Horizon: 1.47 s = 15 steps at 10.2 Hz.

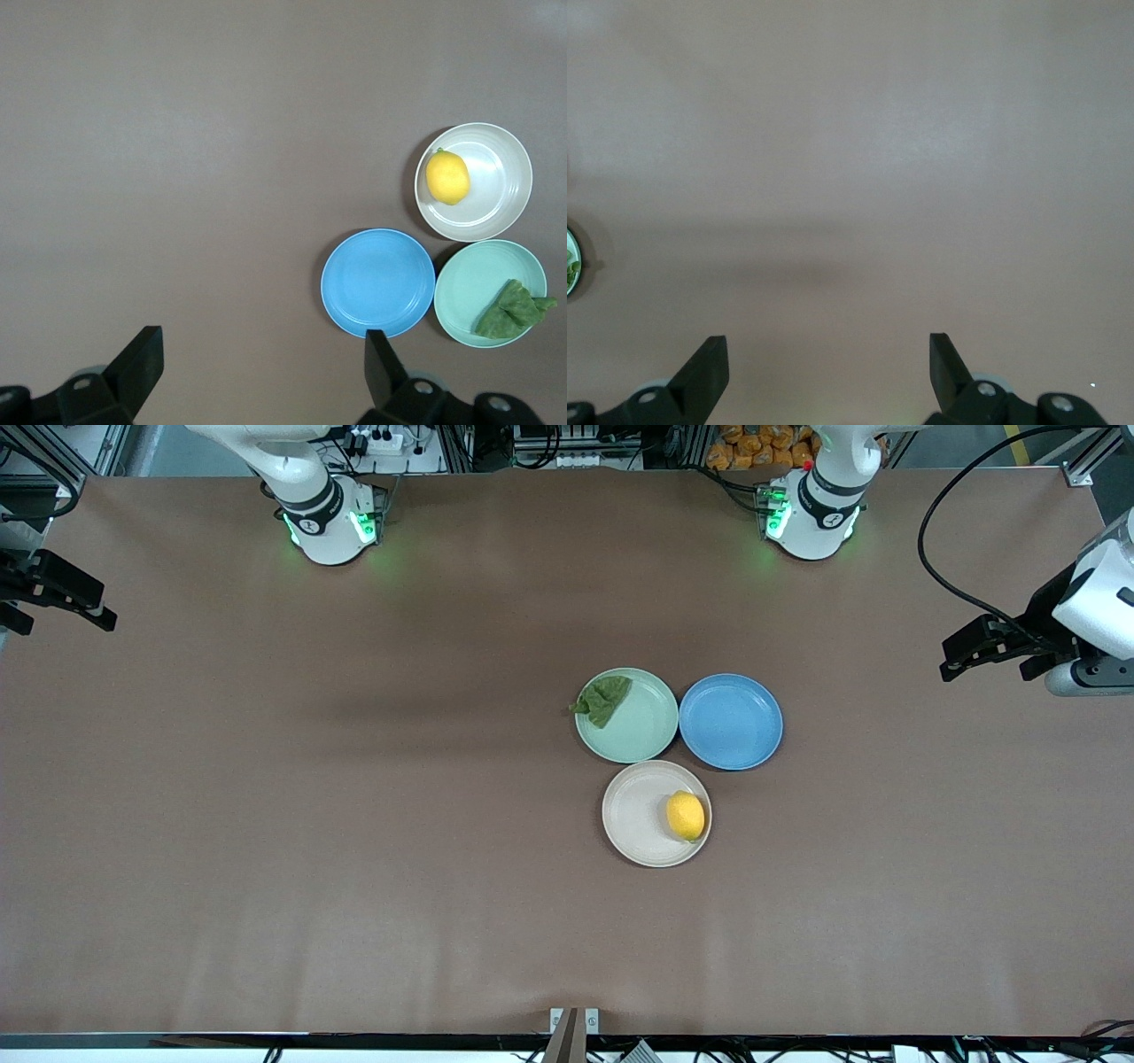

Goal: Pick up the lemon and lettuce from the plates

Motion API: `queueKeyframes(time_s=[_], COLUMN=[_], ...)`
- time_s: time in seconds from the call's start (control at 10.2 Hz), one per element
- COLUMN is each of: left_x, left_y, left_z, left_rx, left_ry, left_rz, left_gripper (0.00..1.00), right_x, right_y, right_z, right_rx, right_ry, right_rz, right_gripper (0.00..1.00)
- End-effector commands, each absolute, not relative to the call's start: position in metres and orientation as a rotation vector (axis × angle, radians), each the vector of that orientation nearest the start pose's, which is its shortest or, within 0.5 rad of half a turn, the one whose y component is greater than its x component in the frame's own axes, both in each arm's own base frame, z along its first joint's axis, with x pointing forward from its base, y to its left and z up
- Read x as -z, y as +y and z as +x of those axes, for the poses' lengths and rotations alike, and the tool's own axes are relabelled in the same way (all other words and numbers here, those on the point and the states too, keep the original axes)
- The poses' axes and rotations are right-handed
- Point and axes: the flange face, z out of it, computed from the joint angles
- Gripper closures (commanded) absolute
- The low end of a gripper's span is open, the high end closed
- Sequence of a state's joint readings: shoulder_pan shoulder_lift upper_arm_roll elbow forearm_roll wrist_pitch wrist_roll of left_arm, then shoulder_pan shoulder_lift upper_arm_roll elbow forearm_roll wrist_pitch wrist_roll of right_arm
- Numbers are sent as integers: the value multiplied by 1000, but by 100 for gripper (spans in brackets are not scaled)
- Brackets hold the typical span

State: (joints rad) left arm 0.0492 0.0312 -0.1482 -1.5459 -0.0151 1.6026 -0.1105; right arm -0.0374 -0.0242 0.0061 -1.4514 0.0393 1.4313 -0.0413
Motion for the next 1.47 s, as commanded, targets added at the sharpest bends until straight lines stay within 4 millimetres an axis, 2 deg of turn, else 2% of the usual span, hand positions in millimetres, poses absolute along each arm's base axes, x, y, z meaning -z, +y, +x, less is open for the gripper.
queueKeyframes(time_s=[0.0,0.49,0.69,0.88,0.98,1.17,1.37], left_x=[-631,-618,-597,-571,-558,-526,-483], left_y=[-55,-53,-58,-67,-80,-101,-114], left_z=[558,566,585,604,611,631,654], left_rx=[37,-1,-7,0,3,39,72], left_ry=[7,-20,-15,1,33,74,117], left_rz=[-3157,-3167,-3177,-3198,-3205,-3216,-3232], left_gripper=[0,0,0,0,0,0,0], right_x=[-682,-681,-670,-647,-637,-618,-586], right_y=[-13,-9,4,37,65,129,208], right_z=[527,527,530,533,535,535,528], right_rx=[16,9,-23,-51,-36,-23,-91], right_ry=[-22,-33,-71,-161,-214,-164,-122], right_rz=[-3108,-3109,-3107,-3104,-3102,-3105,-3123], right_gripper=[0,0,0,0,0,0,0])
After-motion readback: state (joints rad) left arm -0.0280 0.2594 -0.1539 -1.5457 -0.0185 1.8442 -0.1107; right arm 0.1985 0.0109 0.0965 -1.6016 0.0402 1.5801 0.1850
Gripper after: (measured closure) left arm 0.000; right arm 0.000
